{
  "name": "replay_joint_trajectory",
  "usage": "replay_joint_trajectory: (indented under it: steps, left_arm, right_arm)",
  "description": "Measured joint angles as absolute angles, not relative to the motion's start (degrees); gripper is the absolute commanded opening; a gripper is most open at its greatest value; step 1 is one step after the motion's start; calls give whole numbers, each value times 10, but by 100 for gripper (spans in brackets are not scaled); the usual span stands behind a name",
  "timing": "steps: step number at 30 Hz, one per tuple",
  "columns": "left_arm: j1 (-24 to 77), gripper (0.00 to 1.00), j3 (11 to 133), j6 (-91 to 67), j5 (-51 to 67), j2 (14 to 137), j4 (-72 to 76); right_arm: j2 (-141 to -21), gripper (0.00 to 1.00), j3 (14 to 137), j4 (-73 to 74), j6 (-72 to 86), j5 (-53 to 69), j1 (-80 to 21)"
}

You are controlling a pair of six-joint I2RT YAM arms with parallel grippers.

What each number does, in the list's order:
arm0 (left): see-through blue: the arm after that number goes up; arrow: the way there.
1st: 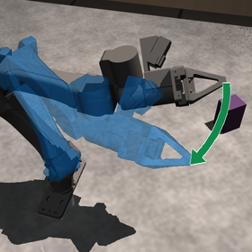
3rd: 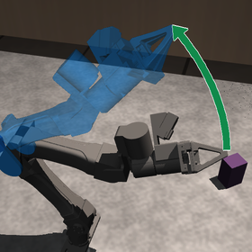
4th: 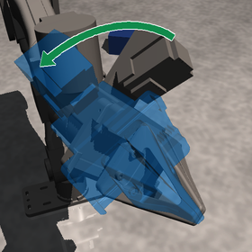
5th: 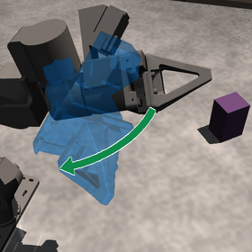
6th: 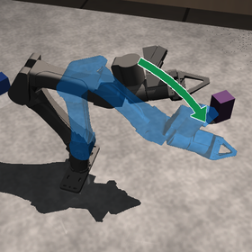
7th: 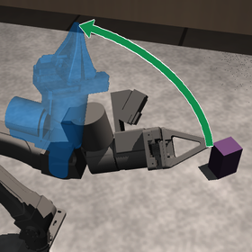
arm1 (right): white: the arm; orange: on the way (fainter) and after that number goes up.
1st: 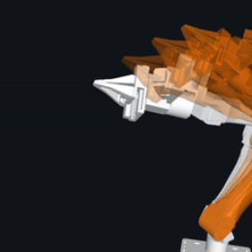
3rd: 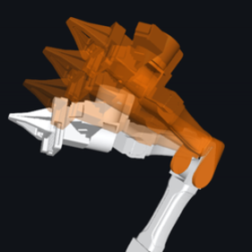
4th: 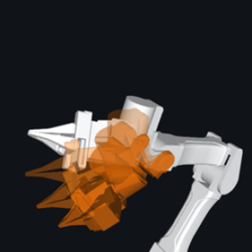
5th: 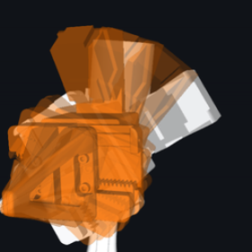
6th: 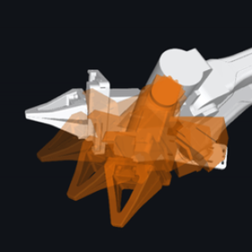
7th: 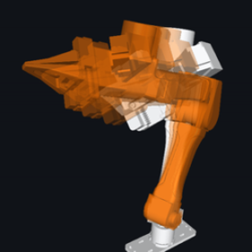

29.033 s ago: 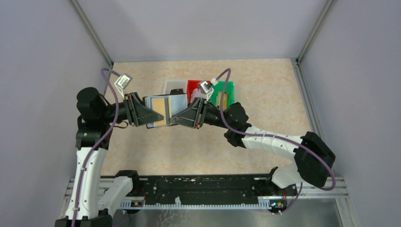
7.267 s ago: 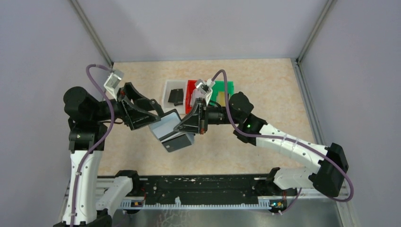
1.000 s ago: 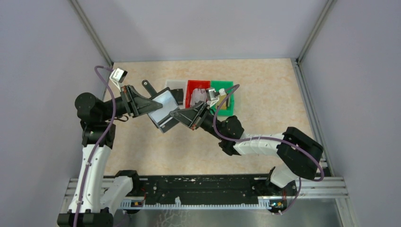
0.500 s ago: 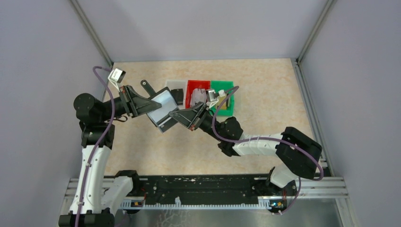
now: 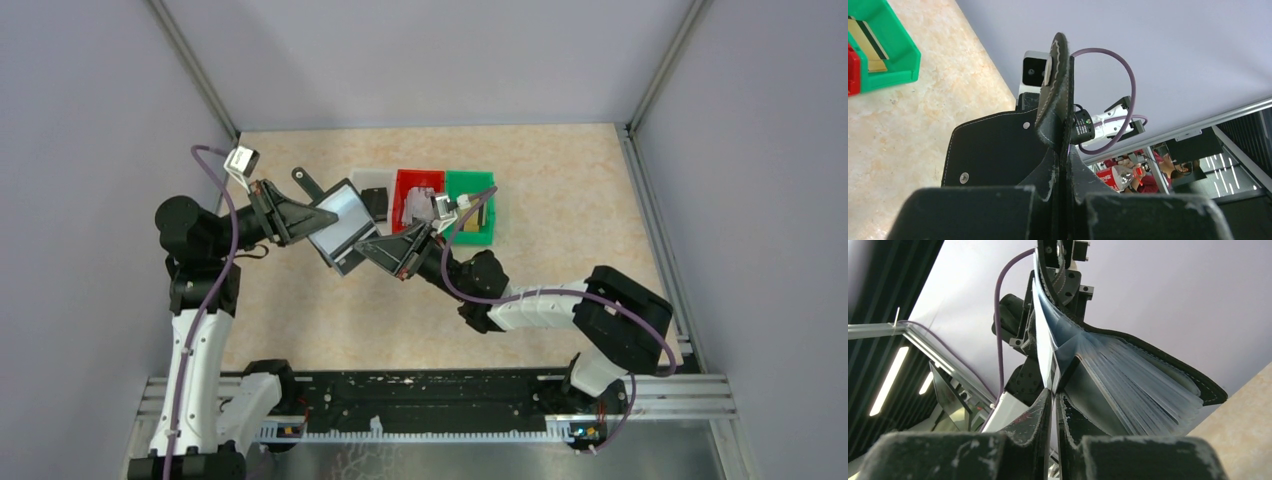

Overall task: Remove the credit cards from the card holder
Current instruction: Remove the credit card from the card holder.

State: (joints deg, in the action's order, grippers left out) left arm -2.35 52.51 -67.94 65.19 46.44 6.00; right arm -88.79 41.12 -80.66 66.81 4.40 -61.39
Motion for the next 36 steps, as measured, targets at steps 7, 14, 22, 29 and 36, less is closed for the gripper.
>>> replay_joint_trajectory:
  steps: [7,14,22,29,36]
  left_arm:
    - [-28,0,525,-679,643,464,41]
    - [-30,0,525,-679,640,464,38]
    - [-36,0,526,-683,636,464,23]
    - [-51,0,535,-672,625,465,-22]
    - [-60,0,546,-661,620,465,-35]
  right_arm:
    - [-891,22,413,-819,665,44,-614]
    - [-921,6,439,-834,674,47,-614]
    - [-926,0,444,-839,684,51,-614]
    - [-915,0,435,-818,680,50,-614]
    - [-892,0,414,-799,679,50,-614]
